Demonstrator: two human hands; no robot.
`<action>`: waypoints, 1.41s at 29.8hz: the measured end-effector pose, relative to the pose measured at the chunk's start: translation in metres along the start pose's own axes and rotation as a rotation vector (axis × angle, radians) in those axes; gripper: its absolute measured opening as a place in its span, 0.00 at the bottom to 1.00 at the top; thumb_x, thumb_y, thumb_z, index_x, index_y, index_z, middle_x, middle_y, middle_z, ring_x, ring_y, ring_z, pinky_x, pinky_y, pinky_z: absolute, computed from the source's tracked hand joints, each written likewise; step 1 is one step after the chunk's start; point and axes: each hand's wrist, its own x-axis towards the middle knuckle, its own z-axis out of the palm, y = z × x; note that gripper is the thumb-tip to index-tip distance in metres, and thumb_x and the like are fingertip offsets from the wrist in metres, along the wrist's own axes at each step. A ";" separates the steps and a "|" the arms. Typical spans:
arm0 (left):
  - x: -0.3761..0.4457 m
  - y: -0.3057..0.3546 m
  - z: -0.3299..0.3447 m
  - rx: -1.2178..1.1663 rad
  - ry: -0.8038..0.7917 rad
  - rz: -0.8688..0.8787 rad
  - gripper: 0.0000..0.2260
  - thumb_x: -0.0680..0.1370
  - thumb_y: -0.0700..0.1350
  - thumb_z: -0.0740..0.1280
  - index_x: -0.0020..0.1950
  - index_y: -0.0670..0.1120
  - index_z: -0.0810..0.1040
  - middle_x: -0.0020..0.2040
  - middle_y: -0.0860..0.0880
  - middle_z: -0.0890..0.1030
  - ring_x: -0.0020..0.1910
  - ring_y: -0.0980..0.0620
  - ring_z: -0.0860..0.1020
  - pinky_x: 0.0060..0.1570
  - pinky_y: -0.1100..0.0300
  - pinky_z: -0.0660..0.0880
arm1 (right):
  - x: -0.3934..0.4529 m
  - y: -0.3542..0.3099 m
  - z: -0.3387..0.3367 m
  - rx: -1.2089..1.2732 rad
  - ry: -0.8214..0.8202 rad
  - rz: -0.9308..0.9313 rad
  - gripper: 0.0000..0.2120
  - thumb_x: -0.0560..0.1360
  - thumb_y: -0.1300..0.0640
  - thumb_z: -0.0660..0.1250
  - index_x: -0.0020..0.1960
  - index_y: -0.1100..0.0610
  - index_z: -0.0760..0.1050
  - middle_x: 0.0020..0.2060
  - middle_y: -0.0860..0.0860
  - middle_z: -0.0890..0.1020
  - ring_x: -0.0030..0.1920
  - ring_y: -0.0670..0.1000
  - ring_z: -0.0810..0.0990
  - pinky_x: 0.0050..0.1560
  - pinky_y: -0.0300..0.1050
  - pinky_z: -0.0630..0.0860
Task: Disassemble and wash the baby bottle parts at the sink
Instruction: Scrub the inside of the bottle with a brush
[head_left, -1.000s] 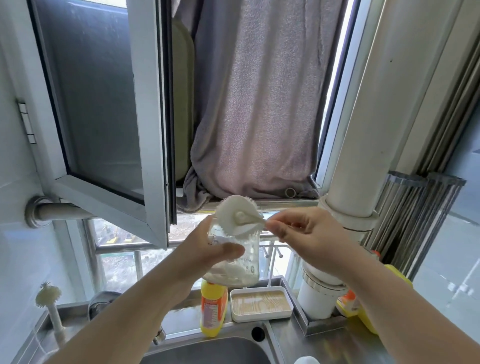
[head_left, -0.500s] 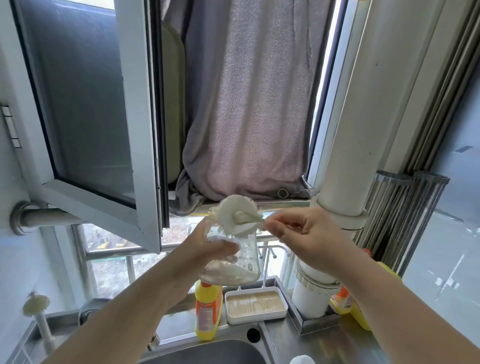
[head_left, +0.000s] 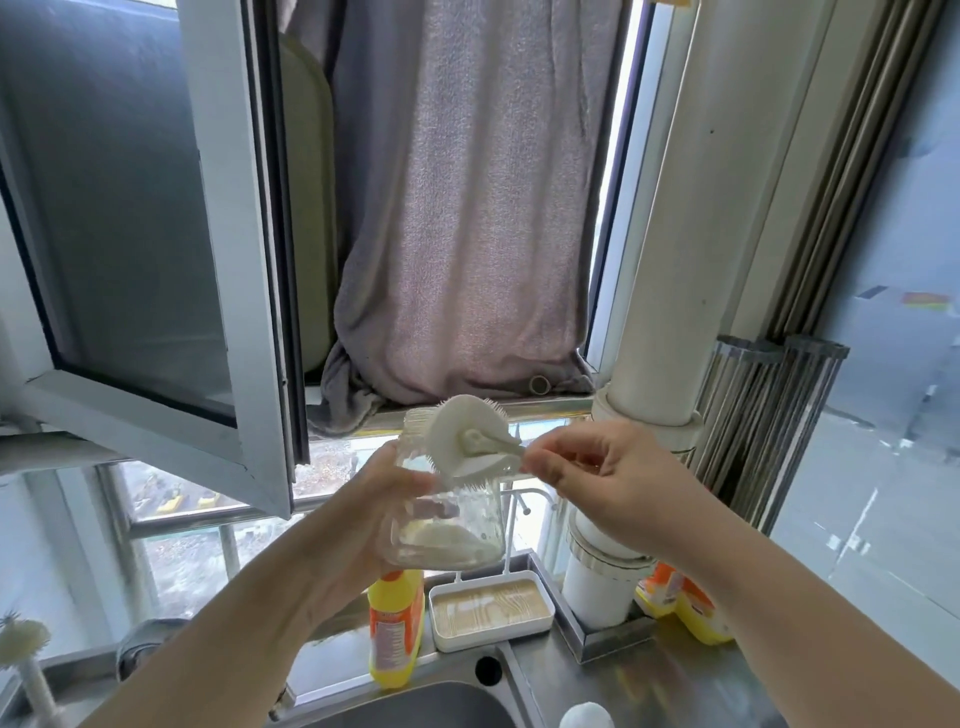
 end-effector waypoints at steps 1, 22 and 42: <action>0.000 0.001 0.001 0.071 -0.019 0.009 0.45 0.47 0.51 0.79 0.64 0.50 0.71 0.58 0.42 0.78 0.51 0.43 0.79 0.41 0.50 0.80 | -0.001 -0.002 0.002 -0.022 0.000 -0.002 0.20 0.65 0.35 0.60 0.43 0.47 0.82 0.32 0.55 0.79 0.31 0.45 0.71 0.34 0.44 0.70; -0.004 0.005 -0.015 0.193 0.047 0.027 0.44 0.52 0.48 0.76 0.67 0.51 0.67 0.51 0.46 0.83 0.52 0.47 0.82 0.51 0.46 0.77 | 0.021 -0.009 0.001 -0.008 -0.085 0.045 0.14 0.66 0.38 0.62 0.42 0.45 0.80 0.22 0.37 0.75 0.24 0.38 0.70 0.26 0.29 0.64; -0.005 0.006 -0.026 0.083 -0.035 0.030 0.36 0.50 0.51 0.74 0.58 0.55 0.73 0.56 0.48 0.78 0.54 0.47 0.79 0.41 0.54 0.79 | 0.009 0.002 0.004 0.069 -0.052 0.111 0.14 0.65 0.37 0.63 0.40 0.44 0.81 0.27 0.47 0.75 0.29 0.42 0.69 0.33 0.35 0.68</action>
